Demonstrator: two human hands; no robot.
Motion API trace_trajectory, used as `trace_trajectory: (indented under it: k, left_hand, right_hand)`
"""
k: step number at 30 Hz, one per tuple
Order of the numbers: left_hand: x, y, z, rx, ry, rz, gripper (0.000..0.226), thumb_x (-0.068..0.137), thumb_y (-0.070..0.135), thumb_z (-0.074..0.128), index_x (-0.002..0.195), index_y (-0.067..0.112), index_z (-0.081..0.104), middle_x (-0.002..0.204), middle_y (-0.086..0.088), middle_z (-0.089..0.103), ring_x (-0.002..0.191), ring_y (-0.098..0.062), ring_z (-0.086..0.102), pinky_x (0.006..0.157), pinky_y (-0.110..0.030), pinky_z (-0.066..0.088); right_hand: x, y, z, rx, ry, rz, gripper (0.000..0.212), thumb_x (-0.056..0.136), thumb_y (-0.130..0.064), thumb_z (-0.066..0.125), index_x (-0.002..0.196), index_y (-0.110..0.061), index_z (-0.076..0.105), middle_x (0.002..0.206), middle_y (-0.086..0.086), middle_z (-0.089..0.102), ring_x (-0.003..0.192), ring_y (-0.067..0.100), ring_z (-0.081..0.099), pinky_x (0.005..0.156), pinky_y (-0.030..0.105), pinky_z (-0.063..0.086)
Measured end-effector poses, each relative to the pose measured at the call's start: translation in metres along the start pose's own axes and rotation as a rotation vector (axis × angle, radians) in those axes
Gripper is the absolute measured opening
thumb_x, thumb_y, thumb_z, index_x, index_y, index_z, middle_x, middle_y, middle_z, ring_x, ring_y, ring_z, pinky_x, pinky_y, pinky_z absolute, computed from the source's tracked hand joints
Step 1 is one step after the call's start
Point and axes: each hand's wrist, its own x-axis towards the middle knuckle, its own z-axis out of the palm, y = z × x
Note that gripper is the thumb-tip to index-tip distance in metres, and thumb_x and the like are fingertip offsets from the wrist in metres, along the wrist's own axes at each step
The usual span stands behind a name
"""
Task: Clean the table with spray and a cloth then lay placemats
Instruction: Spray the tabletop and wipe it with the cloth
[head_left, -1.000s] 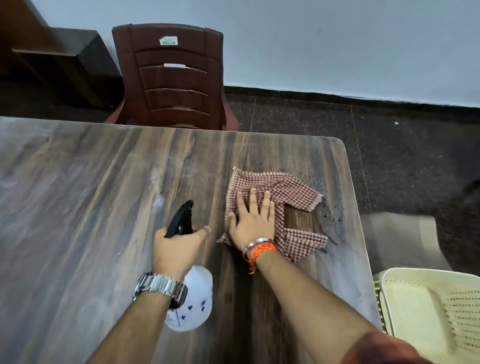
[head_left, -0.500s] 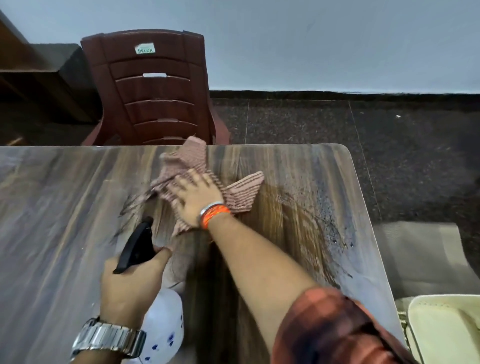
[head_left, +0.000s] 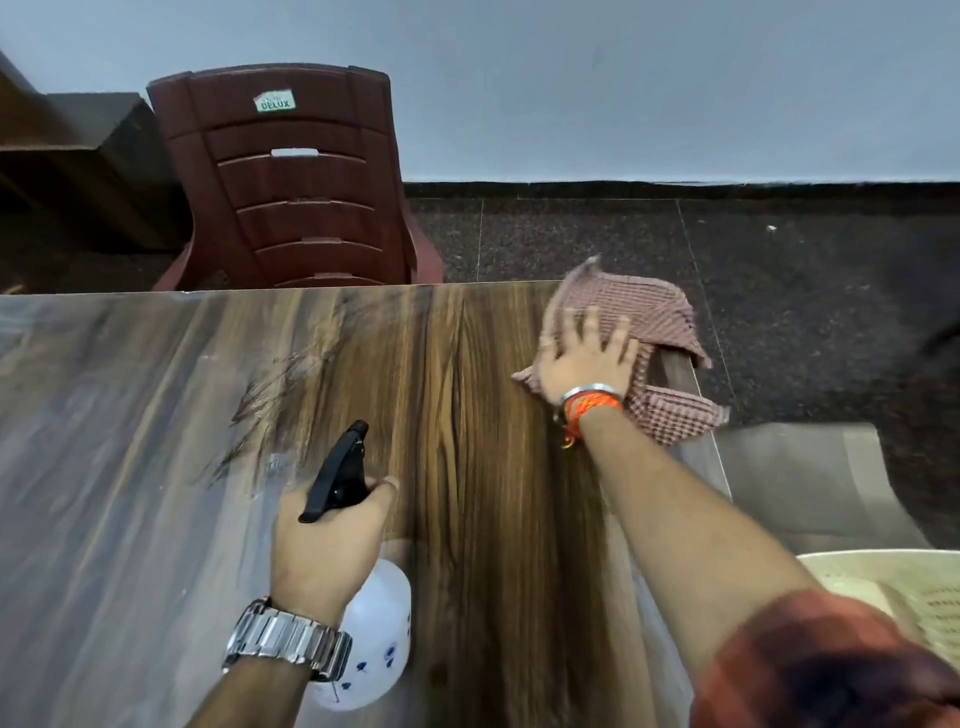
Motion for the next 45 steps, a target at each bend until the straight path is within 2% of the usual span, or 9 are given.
trace_trajectory:
  k: [5, 8, 12, 16, 20, 23, 31, 37, 45]
  left_hand:
    - [-0.020, 0.003, 0.004, 0.015, -0.023, 0.010, 0.027, 0.076, 0.024, 0.078, 0.056, 0.014, 0.062, 0.052, -0.006, 0.060, 0.064, -0.033, 0.059, 0.062, -0.033, 0.045]
    - [-0.028, -0.001, 0.008, 0.013, -0.046, 0.026, 0.028, 0.073, 0.025, 0.078, 0.058, 0.010, 0.060, 0.051, -0.005, 0.059, 0.062, -0.034, 0.059, 0.063, -0.036, 0.047]
    - [-0.043, -0.001, 0.009, 0.012, -0.096, 0.046, 0.020, 0.077, 0.024, 0.080, 0.064, 0.014, 0.069, 0.047, 0.002, 0.058, 0.057, -0.032, 0.057, 0.064, -0.037, 0.048]
    - [-0.063, -0.003, 0.001, 0.019, -0.083, 0.090, 0.015, 0.080, 0.023, 0.079, 0.069, 0.017, 0.071, 0.058, -0.002, 0.066, 0.069, -0.031, 0.065, 0.067, -0.034, 0.049]
    - [-0.081, -0.004, -0.006, 0.009, -0.066, 0.072, 0.019, 0.082, 0.021, 0.077, 0.068, 0.013, 0.067, 0.058, -0.002, 0.062, 0.064, -0.021, 0.059, 0.056, -0.026, 0.039]
    - [-0.093, -0.008, -0.014, 0.015, -0.112, 0.052, 0.018, 0.082, 0.020, 0.077, 0.071, 0.009, 0.068, 0.058, 0.000, 0.061, 0.061, -0.019, 0.056, 0.053, -0.024, 0.036]
    - [-0.109, -0.028, -0.026, 0.100, -0.147, 0.014, 0.038, 0.075, 0.016, 0.080, 0.059, 0.012, 0.046, 0.040, 0.008, 0.042, 0.052, -0.022, 0.043, 0.050, -0.026, 0.032]
    - [-0.116, -0.042, -0.034, 0.213, -0.184, -0.016, 0.029, 0.070, 0.027, 0.085, 0.063, 0.013, 0.061, 0.055, -0.001, 0.061, 0.055, -0.022, 0.059, 0.053, -0.024, 0.042]
    - [-0.152, -0.062, -0.045, 0.186, -0.145, -0.033, 0.036, 0.070, 0.026, 0.085, 0.064, 0.014, 0.052, 0.061, -0.003, 0.060, 0.061, -0.023, 0.059, 0.058, -0.024, 0.046]
  right_hand:
    - [-0.099, -0.049, 0.016, -0.157, -0.164, -0.916, 0.060, 0.091, -0.055, 0.026, 0.149, -0.037, 0.023, 0.158, -0.004, 0.021, 0.146, 0.033, 0.006, 0.116, 0.052, 0.006]
    - [-0.135, -0.039, 0.025, -0.155, -0.203, -1.125, 0.057, 0.093, -0.052, 0.037, 0.147, -0.036, 0.030, 0.156, -0.008, 0.026, 0.147, 0.026, 0.012, 0.118, 0.049, 0.006]
    - [-0.108, 0.025, 0.011, -0.104, -0.066, -0.811, 0.064, 0.088, -0.058, 0.026, 0.147, -0.035, 0.028, 0.153, -0.008, 0.033, 0.142, 0.029, 0.025, 0.115, 0.050, 0.015]
    - [-0.080, 0.106, -0.009, -0.033, 0.005, -0.179, 0.064, 0.090, -0.058, 0.022, 0.150, -0.036, 0.017, 0.159, -0.011, 0.015, 0.147, 0.025, 0.007, 0.117, 0.048, 0.005]
    - [-0.104, 0.100, -0.002, -0.001, 0.031, 0.062, 0.063, 0.093, -0.054, 0.025, 0.151, -0.032, 0.016, 0.161, -0.005, 0.010, 0.147, 0.033, 0.000, 0.117, 0.052, 0.002]
    - [-0.144, 0.073, 0.005, -0.023, 0.016, -0.033, 0.063, 0.093, -0.055, 0.021, 0.152, -0.032, 0.015, 0.160, -0.004, 0.011, 0.146, 0.036, -0.001, 0.117, 0.053, -0.002]
    - [-0.285, 0.040, 0.023, -0.023, -0.163, -0.681, 0.061, 0.095, -0.052, 0.026, 0.152, -0.032, 0.014, 0.160, -0.007, 0.008, 0.147, 0.029, -0.004, 0.117, 0.043, -0.010]
    - [-0.348, 0.054, 0.035, -0.019, -0.125, -0.700, 0.061, 0.091, -0.050, 0.035, 0.148, -0.027, 0.029, 0.156, -0.005, 0.027, 0.145, 0.029, 0.018, 0.114, 0.043, 0.000]
    - [-0.390, 0.075, 0.033, 0.012, -0.148, -0.644, 0.061, 0.092, -0.049, 0.029, 0.149, -0.027, 0.028, 0.156, -0.006, 0.026, 0.146, 0.026, 0.015, 0.116, 0.042, -0.002]
